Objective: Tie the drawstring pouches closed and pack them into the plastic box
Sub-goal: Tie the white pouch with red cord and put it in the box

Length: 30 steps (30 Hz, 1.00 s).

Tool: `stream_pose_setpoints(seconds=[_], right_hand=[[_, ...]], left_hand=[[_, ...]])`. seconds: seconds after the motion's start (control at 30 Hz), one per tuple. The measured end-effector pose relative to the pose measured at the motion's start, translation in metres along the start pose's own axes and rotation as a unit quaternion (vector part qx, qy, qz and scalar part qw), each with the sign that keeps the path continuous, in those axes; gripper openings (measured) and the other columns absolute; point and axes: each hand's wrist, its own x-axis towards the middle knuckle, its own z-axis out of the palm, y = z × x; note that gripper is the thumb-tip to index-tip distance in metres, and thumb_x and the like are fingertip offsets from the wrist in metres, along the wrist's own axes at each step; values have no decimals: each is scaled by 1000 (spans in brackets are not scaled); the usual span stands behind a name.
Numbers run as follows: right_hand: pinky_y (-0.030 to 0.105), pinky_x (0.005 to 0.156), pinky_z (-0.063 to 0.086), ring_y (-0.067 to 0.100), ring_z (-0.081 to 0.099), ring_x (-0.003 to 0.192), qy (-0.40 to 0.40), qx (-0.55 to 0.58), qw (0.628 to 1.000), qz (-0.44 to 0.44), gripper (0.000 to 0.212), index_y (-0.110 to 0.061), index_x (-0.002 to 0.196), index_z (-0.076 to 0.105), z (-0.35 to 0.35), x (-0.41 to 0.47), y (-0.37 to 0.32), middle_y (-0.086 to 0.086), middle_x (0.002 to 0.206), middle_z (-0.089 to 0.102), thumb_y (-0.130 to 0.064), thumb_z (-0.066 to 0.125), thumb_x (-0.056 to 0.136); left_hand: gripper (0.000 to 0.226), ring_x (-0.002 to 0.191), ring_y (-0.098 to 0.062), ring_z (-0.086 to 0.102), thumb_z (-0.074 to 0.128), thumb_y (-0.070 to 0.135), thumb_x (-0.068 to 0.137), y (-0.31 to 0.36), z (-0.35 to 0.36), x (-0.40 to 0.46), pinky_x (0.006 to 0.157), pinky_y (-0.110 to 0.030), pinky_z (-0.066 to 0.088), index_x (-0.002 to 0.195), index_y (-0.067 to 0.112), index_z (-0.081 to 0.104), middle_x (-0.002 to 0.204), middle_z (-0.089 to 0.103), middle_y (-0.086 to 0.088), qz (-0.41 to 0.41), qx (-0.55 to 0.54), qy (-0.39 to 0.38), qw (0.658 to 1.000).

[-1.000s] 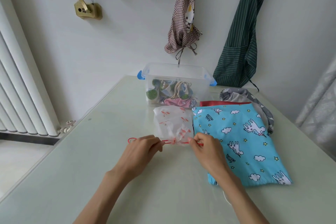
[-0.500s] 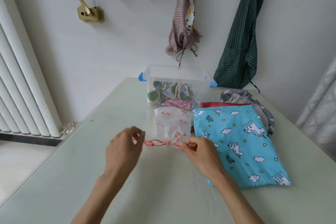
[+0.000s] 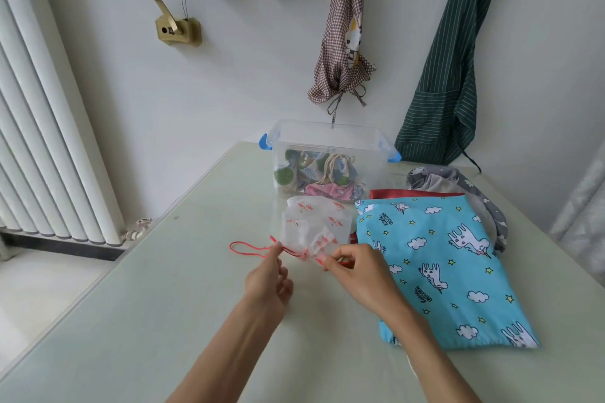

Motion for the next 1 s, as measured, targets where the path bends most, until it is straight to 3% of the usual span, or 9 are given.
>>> stream_pose_setpoints(seconds=[0.1,0.17,0.23,0.33,0.4,0.47,0.6,0.83,1.0], right_hand=[[17,50,32,-4,49,44,10,8,1000,-15,23,-24,63,66,-4,3,-2,-20,40,51,-35,66,83],[14,50,32,-4,51,46,34,27,999,-33,24,-24,66,62,-7,6,-4,-17,40,50,-42,69,80],[15,51,35,0,48,47,77,33,995,-59,26,-26,80,57,-9,10,-7,-14,43,45,-48,71,76],[19,58,44,0,43,50,96,25,989,-110,32,-35,108,60,-16,17,-16,-19,49,49,-44,70,79],[25,69,53,0,59,67,97,0,987,-126,30,-34,114,66,-23,28,-25,-22,80,70,-41,65,85],[33,77,55,10,68,91,120,-37,984,-129,24,-33,110,69,-27,43,-31,-11,107,71,-39,61,88],[23,62,42,21,68,85,120,-115,982,-89,22,-28,108,71,-23,67,-31,0,100,74,-33,60,90],[24,61,41,21,66,91,65,-171,983,-15,22,-29,106,72,-4,77,-1,-1,102,73,-37,57,91],[26,61,40,28,63,90,34,-196,980,4,28,-31,102,72,5,72,8,4,94,73,-47,52,92]], left_hand=[[14,53,-7,45,70,27,83,2,5,1,38,-14,37,87,18,59,72,53,0,59,-29,53,996],[21,80,-10,56,70,25,84,1,8,-3,55,-17,42,104,19,65,97,59,4,155,-40,63,985],[27,96,-11,59,68,23,86,1,12,-8,62,-18,46,112,19,64,106,61,6,254,-20,60,965],[11,92,-11,64,66,20,87,11,20,-4,69,-20,56,98,19,69,92,70,6,376,33,33,926],[7,84,-9,65,65,19,88,22,28,7,77,-23,56,87,18,73,83,73,5,435,67,10,898],[11,79,-7,66,65,22,87,33,38,24,75,-19,51,80,23,73,79,73,8,476,124,13,871],[19,80,-8,67,65,34,86,37,45,61,64,-8,40,90,20,76,79,70,11,482,250,76,836],[15,79,-12,65,68,35,83,27,40,86,70,-26,45,86,22,75,81,70,8,488,314,42,813],[7,87,-7,52,74,26,80,13,44,86,79,-26,42,86,23,75,90,68,11,638,386,-23,666]])
